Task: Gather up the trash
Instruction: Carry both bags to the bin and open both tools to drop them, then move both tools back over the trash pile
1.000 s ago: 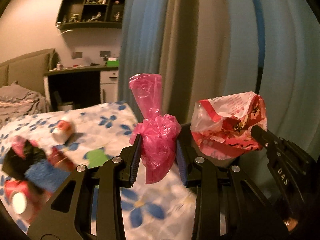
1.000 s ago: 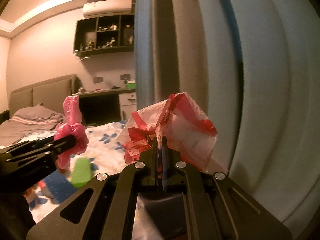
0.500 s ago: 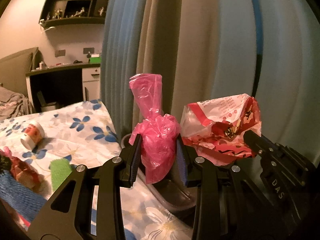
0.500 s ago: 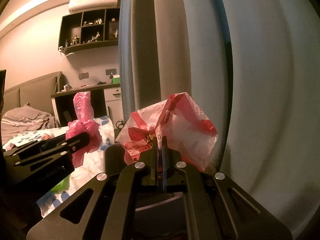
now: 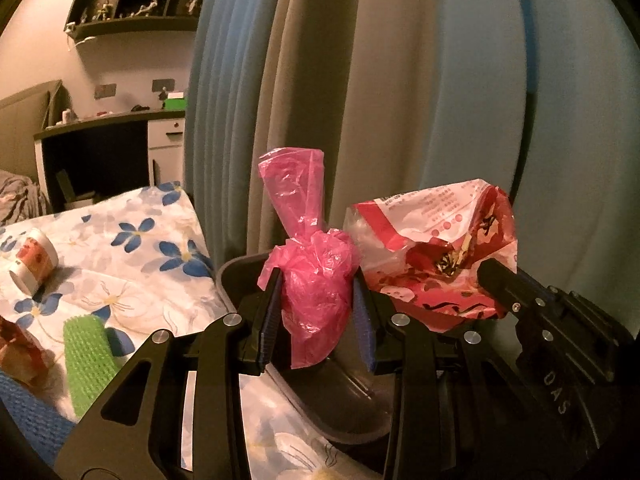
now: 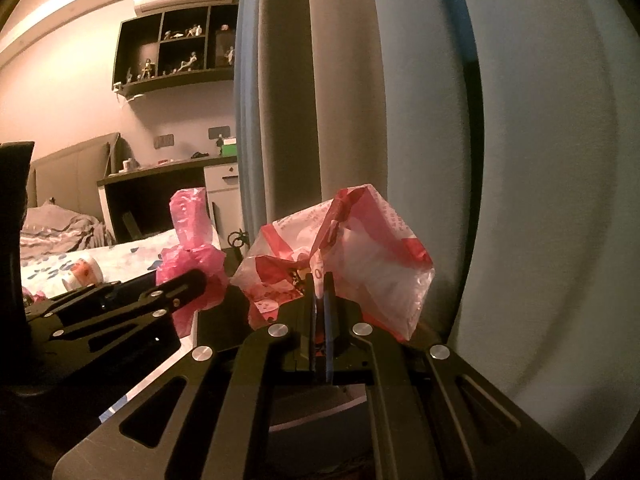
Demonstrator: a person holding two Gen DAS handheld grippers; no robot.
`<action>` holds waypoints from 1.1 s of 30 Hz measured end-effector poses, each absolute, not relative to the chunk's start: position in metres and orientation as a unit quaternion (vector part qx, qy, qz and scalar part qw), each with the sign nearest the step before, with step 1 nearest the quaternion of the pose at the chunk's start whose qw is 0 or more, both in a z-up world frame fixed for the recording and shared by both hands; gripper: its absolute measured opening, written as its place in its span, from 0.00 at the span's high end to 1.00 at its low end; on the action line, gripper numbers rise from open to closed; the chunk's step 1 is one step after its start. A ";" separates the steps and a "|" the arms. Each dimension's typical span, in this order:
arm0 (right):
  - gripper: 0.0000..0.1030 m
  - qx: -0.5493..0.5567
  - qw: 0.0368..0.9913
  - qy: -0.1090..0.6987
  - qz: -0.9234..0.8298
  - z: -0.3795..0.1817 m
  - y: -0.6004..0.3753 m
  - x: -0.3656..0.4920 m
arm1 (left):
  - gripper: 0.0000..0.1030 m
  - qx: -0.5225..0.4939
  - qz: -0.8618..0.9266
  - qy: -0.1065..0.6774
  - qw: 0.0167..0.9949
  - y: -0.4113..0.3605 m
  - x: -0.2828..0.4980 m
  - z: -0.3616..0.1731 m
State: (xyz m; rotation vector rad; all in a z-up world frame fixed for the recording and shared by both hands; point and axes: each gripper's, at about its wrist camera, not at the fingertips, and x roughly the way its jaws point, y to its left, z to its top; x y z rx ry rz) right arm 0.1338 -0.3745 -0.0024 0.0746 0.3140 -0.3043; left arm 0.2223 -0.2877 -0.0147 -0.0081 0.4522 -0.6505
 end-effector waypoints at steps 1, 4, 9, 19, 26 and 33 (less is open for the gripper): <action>0.97 0.036 0.975 0.156 -0.151 -0.003 -0.375 0.135 | 0.68 -0.004 -0.318 0.220 0.922 -0.289 0.223 -0.015; 0.97 0.038 0.975 0.159 -0.150 -0.004 -0.376 0.136 | 0.68 -0.007 -0.325 0.223 0.919 -0.292 0.226 -0.018; 0.97 0.038 0.975 0.161 -0.146 -0.005 -0.378 0.138 | 0.68 -0.004 -0.332 0.230 0.915 -0.296 0.228 -0.022; 0.64 0.063 0.978 0.156 -0.125 -0.003 -0.390 0.135 | 0.27 -0.005 -0.323 0.246 0.914 -0.287 0.237 -0.035; 0.39 0.066 0.978 0.131 -0.146 0.009 -0.392 0.114 | 0.07 -0.039 -0.251 0.237 0.938 -0.243 0.236 -0.028; 0.15 0.063 0.981 0.120 -0.136 0.010 -0.369 0.090 | 0.05 -0.050 -0.162 0.227 0.959 -0.191 0.204 -0.016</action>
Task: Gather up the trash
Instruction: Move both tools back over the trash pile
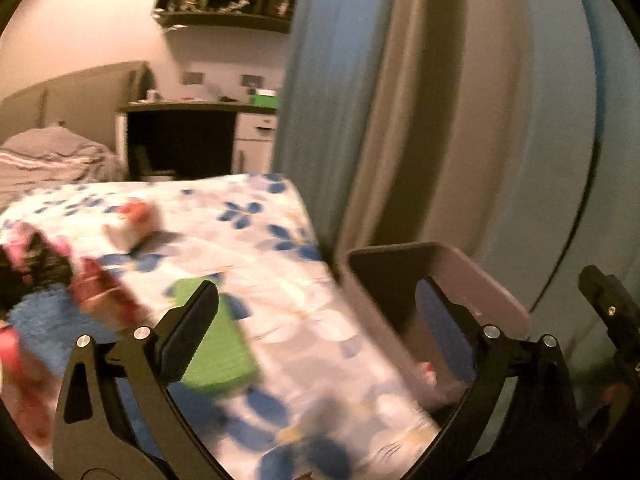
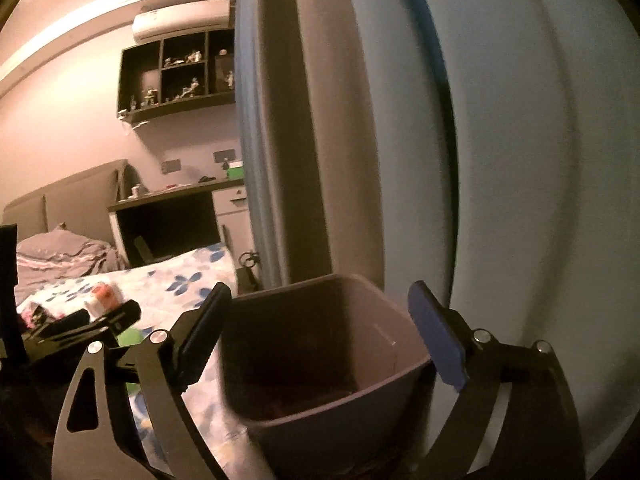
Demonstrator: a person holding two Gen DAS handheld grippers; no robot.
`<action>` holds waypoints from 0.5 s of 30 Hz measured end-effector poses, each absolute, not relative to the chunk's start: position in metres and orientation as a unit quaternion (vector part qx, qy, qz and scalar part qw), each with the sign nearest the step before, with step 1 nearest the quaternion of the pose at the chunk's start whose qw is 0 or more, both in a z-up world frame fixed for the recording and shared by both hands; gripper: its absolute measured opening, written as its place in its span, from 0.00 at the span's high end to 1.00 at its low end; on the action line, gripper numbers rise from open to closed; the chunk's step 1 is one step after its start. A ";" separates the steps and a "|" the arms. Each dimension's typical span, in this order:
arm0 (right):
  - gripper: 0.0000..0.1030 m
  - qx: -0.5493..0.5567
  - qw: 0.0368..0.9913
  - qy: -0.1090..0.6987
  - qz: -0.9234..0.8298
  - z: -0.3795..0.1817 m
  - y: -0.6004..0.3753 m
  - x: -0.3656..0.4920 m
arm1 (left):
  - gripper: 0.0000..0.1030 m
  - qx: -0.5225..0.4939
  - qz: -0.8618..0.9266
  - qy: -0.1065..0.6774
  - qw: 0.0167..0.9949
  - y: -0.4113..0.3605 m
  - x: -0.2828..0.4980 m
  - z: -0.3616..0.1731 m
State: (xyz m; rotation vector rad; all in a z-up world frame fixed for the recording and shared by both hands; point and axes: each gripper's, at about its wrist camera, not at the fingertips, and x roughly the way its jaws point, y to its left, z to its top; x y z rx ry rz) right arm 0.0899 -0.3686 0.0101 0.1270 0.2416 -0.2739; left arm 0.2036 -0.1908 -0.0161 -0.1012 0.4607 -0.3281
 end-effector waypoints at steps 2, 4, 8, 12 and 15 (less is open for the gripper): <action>0.15 0.055 0.983 0.126 -0.124 0.008 -0.357 0.086 | 0.06 -0.048 -0.140 0.232 0.961 -0.176 0.192 -0.017; 0.15 0.048 0.984 0.127 -0.117 0.008 -0.346 0.082 | 0.06 -0.046 -0.117 0.233 0.964 -0.162 0.179 -0.018; 0.15 0.045 0.986 0.130 -0.092 0.007 -0.326 0.076 | 0.06 -0.055 -0.086 0.235 0.967 -0.131 0.157 -0.021; 0.14 0.037 0.988 0.136 -0.058 0.005 -0.298 0.073 | 0.05 -0.055 -0.050 0.222 0.972 -0.097 0.132 -0.020; 0.14 0.037 0.988 0.142 -0.037 0.002 -0.281 0.071 | 0.05 -0.059 -0.030 0.210 0.976 -0.074 0.116 -0.017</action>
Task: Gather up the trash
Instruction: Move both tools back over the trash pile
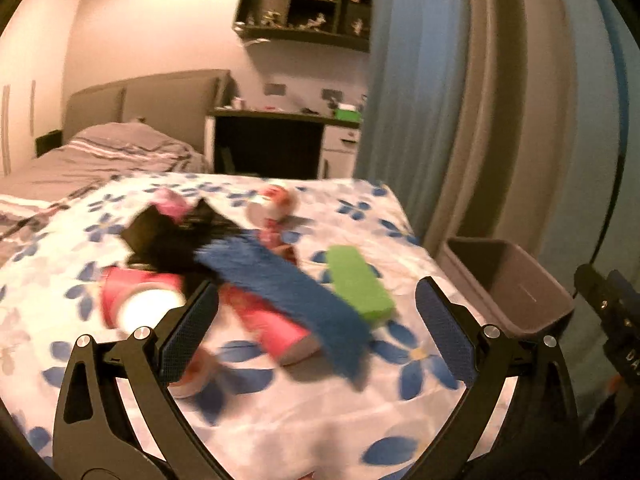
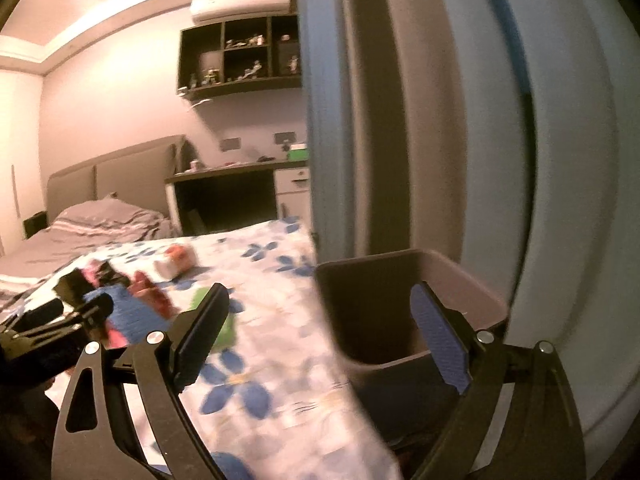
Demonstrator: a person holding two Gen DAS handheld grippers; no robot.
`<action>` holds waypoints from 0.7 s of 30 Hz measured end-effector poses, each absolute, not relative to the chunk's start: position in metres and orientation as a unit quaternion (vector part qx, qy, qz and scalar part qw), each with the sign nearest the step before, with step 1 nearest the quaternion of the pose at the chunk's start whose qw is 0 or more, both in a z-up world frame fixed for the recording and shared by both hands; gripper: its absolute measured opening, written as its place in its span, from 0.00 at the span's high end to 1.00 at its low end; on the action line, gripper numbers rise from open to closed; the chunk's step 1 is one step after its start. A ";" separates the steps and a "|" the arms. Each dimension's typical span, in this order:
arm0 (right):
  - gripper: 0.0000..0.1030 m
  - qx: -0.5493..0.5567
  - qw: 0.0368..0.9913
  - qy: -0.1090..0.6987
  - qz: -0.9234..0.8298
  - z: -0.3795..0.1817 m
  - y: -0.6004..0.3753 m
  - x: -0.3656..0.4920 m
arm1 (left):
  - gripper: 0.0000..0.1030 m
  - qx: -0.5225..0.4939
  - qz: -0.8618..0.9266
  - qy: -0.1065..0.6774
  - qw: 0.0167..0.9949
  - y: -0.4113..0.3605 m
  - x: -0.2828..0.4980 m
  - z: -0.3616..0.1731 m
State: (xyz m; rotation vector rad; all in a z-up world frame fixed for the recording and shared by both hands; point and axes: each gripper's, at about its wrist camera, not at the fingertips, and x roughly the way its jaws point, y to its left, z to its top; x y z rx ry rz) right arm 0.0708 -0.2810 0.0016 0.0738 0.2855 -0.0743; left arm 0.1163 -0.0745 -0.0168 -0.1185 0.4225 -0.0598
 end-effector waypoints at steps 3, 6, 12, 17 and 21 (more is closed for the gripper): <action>0.14 0.036 0.988 0.147 -0.016 -0.001 -0.263 0.069 | 0.06 -0.056 -0.006 0.202 0.978 -0.050 0.100 -0.017; 0.14 0.025 0.988 0.153 -0.001 -0.005 -0.246 0.069 | 0.06 -0.060 0.019 0.201 0.977 -0.028 0.089 -0.021; 0.14 0.003 0.984 0.173 0.033 -0.015 -0.210 0.078 | 0.06 -0.074 0.063 0.206 0.974 0.009 0.078 -0.026; 0.14 -0.011 0.981 0.184 0.054 -0.021 -0.187 0.083 | 0.06 -0.082 0.078 0.207 0.972 0.027 0.075 -0.029; 0.14 -0.021 0.979 0.193 0.068 -0.023 -0.171 0.092 | 0.06 -0.090 0.086 0.206 0.971 0.037 0.075 -0.031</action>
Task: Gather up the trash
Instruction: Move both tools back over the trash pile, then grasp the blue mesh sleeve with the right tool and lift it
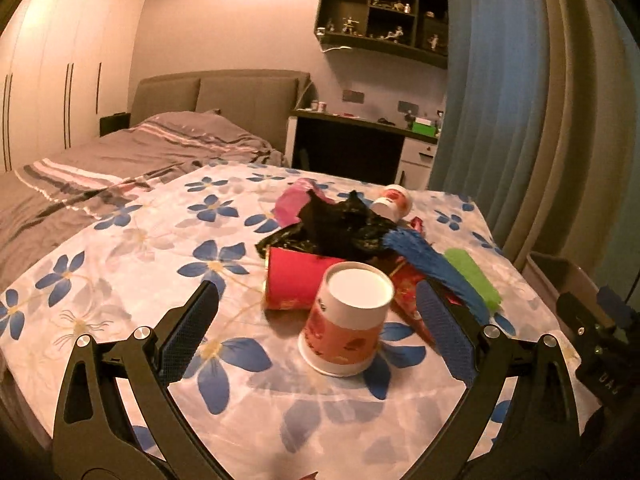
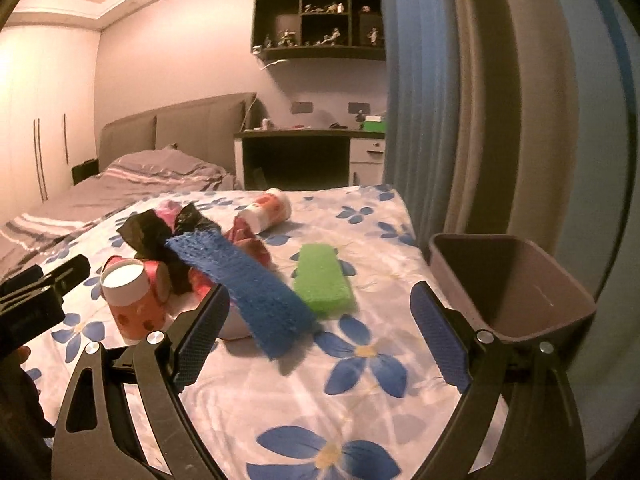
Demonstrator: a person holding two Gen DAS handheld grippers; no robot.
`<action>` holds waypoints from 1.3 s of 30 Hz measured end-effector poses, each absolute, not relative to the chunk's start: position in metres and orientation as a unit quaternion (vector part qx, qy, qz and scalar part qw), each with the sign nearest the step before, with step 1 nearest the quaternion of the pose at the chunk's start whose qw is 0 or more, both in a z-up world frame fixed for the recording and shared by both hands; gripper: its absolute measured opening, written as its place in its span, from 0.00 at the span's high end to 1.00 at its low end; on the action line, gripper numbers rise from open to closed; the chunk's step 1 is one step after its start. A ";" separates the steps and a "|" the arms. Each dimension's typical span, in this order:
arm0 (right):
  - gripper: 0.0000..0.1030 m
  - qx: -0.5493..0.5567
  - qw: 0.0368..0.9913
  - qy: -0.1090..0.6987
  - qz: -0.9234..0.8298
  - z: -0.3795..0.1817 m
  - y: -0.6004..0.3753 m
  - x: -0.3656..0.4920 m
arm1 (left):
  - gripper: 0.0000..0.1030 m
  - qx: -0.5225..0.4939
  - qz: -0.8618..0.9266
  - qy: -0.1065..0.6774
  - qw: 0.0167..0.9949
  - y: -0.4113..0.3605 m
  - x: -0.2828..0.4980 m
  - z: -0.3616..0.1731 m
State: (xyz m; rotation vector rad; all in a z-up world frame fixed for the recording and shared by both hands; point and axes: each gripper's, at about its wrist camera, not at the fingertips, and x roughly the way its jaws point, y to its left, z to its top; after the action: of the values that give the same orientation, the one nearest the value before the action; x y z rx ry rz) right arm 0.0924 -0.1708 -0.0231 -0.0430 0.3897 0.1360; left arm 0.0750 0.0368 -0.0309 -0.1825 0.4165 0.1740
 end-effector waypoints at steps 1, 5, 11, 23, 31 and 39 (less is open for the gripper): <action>0.14 -0.024 0.978 0.195 0.070 -0.023 -0.167 0.094 | 0.06 -0.093 0.089 0.206 0.970 0.040 0.075 -0.031; 0.16 -0.041 0.974 0.202 0.089 -0.028 -0.145 0.107 | 0.05 -0.099 0.097 0.207 0.968 0.047 0.077 -0.033; 0.22 -0.061 0.969 0.214 0.105 -0.036 -0.119 0.127 | 0.05 -0.104 0.108 0.209 0.966 0.059 0.078 -0.034; 0.29 -0.071 0.958 0.252 0.115 -0.052 -0.096 0.160 | 0.06 -0.110 0.111 0.213 0.964 0.074 0.082 -0.039; 0.43 -0.069 0.956 0.259 0.121 -0.054 -0.090 0.174 | 0.06 -0.108 0.100 0.222 0.964 0.074 0.086 -0.045; 0.75 -0.067 0.949 0.274 0.140 -0.058 -0.086 0.183 | 0.06 -0.099 0.084 0.228 0.965 0.064 0.088 -0.048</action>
State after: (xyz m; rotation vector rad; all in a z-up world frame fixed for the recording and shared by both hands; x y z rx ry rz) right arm 0.1828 -0.0856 -0.0577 -0.1361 0.5585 0.2845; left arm 0.0880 0.0642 -0.0478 -0.2001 0.4610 0.1702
